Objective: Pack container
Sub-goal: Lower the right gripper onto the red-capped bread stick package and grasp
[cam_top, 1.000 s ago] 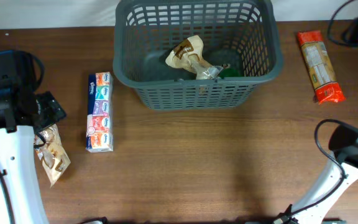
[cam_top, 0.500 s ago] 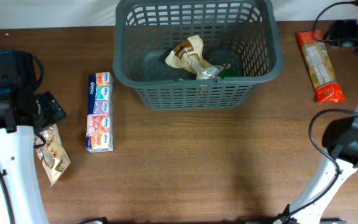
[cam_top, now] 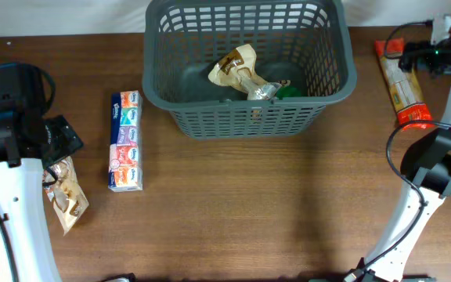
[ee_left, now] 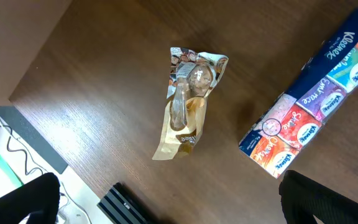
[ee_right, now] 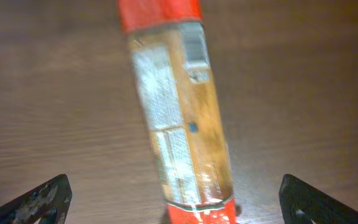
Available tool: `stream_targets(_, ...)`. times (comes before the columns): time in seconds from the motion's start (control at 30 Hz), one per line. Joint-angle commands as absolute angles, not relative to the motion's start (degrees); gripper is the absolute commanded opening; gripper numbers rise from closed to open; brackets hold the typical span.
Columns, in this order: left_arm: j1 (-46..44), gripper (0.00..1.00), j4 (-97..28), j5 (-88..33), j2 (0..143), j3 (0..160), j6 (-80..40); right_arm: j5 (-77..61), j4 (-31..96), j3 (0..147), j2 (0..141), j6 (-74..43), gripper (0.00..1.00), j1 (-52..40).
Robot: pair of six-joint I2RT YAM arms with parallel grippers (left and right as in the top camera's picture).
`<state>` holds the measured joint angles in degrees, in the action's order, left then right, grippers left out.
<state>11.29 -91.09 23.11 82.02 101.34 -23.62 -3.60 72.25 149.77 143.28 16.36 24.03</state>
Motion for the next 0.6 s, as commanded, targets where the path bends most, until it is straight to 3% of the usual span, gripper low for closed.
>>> stream_targets(0.0, 11.55, 0.99, -91.15, 23.11, 82.17, 101.3, -23.75, -2.5, 72.58, 149.88, 144.73, 17.17, 0.99, 24.82)
stream_targets(0.57, 11.55, 1.0, -91.15, 23.11, 82.17, 101.3, -23.75, 0.93, 74.37, 149.4, 151.72, 21.23, 0.99, 24.84)
